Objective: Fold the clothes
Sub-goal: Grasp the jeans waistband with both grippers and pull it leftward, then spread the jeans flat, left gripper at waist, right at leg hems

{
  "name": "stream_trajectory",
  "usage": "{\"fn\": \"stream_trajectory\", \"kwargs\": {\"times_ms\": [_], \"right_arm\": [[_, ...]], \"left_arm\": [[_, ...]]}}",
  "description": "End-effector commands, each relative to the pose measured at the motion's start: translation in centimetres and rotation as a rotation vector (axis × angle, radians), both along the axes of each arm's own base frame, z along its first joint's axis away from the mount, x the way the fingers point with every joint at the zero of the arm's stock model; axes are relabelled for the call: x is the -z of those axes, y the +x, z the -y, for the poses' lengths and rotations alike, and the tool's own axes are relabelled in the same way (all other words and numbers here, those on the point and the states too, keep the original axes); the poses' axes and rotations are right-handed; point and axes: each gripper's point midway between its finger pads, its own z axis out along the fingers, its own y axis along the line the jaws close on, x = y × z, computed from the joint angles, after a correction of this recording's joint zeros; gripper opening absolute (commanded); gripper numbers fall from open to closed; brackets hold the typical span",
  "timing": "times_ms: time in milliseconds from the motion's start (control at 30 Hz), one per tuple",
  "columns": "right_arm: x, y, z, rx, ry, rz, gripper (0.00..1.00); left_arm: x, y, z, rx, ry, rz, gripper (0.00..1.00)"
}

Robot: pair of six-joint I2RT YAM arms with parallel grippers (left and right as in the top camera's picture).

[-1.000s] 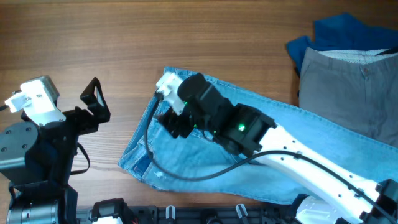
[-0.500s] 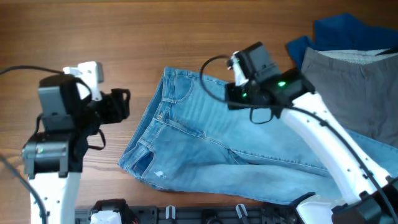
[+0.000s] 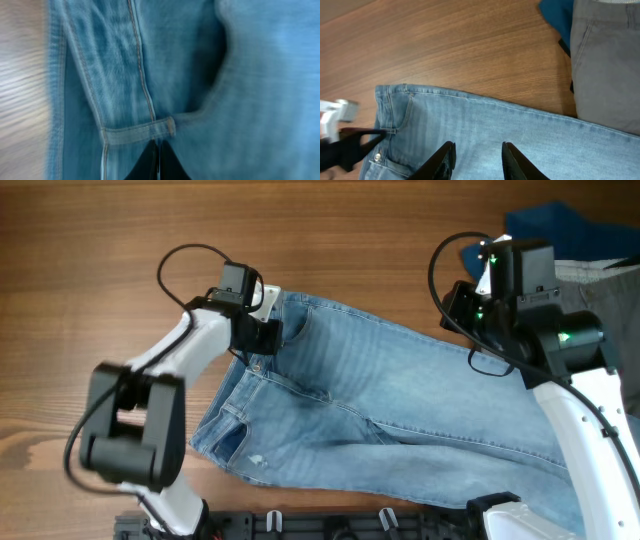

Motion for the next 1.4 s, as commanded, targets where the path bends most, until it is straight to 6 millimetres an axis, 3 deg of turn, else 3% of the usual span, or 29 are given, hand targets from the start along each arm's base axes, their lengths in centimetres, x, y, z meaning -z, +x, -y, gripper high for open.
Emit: {"fn": "stream_trajectory", "kwargs": {"times_ms": [0,33,133,200,233,267,300,333,367,400,433,500,533,600,700,733,767,867,967,1000,1067,1133,1233,1300,1367], "right_arm": [[0.5,1.1,0.3,0.036,-0.011,-0.010,0.34],[0.8,1.3,0.3,0.036,-0.013,-0.019,0.34],[1.8,1.6,0.3,0.036,-0.025,-0.044,0.34],[2.2,1.9,0.3,0.036,-0.031,-0.057,0.34],[2.3,1.9,0.3,0.029,-0.036,-0.057,0.34],[2.2,2.0,0.2,-0.003,-0.057,-0.049,0.35],[2.2,2.0,0.2,-0.010,-0.062,-0.048,0.36],[2.3,2.0,0.2,-0.023,-0.071,-0.046,0.37],[2.3,2.1,0.2,-0.027,-0.075,-0.044,0.38],[2.3,2.3,0.2,-0.027,-0.074,-0.043,0.39],[2.3,2.4,0.1,-0.027,-0.073,-0.040,0.40],[2.4,2.7,-0.1,-0.034,-0.065,-0.031,0.43],[2.6,2.7,-0.3,-0.041,-0.059,-0.041,0.44],[4.0,2.6,-0.3,-0.039,-0.066,-0.091,0.44],[6.2,3.1,-0.4,-0.040,-0.073,-0.156,0.43],[6.4,3.1,-0.5,-0.042,-0.072,-0.163,0.43],[6.6,3.2,-0.7,-0.048,-0.063,-0.168,0.43],[6.6,3.2,-0.7,-0.049,-0.063,-0.169,0.44],[6.7,3.1,-0.7,-0.029,-0.051,-0.175,0.45],[6.7,3.1,-0.7,-0.027,-0.050,-0.175,0.46],[6.7,3.2,-0.7,-0.026,-0.050,-0.172,0.47],[7.1,3.3,-0.8,-0.027,-0.053,-0.185,0.47],[9.2,3.3,-0.8,-0.032,-0.066,-0.242,0.47],[10.8,3.8,-0.9,-0.035,-0.073,-0.273,0.48],[12.6,4.9,-1.9,-0.095,-0.059,-0.288,0.48]], "left_arm": [[3.6,1.4,1.3,0.037,-0.045,0.004,0.04],[4.7,2.1,0.4,0.002,-0.011,0.013,0.04],[7.6,4.1,-7.3,-0.344,0.192,0.006,0.04],[9.0,4.1,-16.9,-0.681,0.237,-0.037,0.04],[8.9,4.0,-20.1,-0.760,0.234,-0.035,0.04],[7.8,3.7,-27.4,-0.920,0.230,-0.007,0.04],[6.1,3.4,-32.3,-0.999,0.218,0.012,0.04],[4.4,3.2,-35.3,-1.045,0.204,0.031,0.04],[1.4,3.3,-38.5,-1.083,0.168,0.069,0.04],[-1.1,3.8,-39.7,-1.068,0.127,0.107,0.04],[-3.3,4.3,-40.0,-1.044,0.083,0.139,0.04],[-7.5,5.7,-38.2,-0.935,-0.019,0.203,0.09],[-9.2,5.8,-36.5,-0.887,-0.047,0.217,0.11],[-10.4,5.7,-31.4,-0.707,-0.073,0.180,0.13],[-7.0,5.0,-20.9,-0.403,-0.078,0.017,0.09],[-5.8,4.9,-18.4,-0.339,-0.068,-0.007,0.08],[-4.2,4.6,-16.1,-0.283,-0.034,-0.036,0.08],[0.3,3.7,-13.3,-0.208,0.057,-0.106,0.07],[3.3,4.1,-13.3,-0.237,0.067,-0.124,0.06],[4.8,4.7,-14.3,-0.278,0.094,-0.120,0.06],[7.0,5.9,-16.9,-0.375,0.141,-0.096,0.05],[8.0,8.4,-21.4,-0.547,0.183,0.003,0.06],[6.1,11.4,-26.0,-0.693,0.110,0.132,0.05],[4.2,12.8,-27.4,-0.711,0.084,0.167,0.05],[1.8,13.7,-27.3,-0.666,0.096,0.158,0.08]]}}
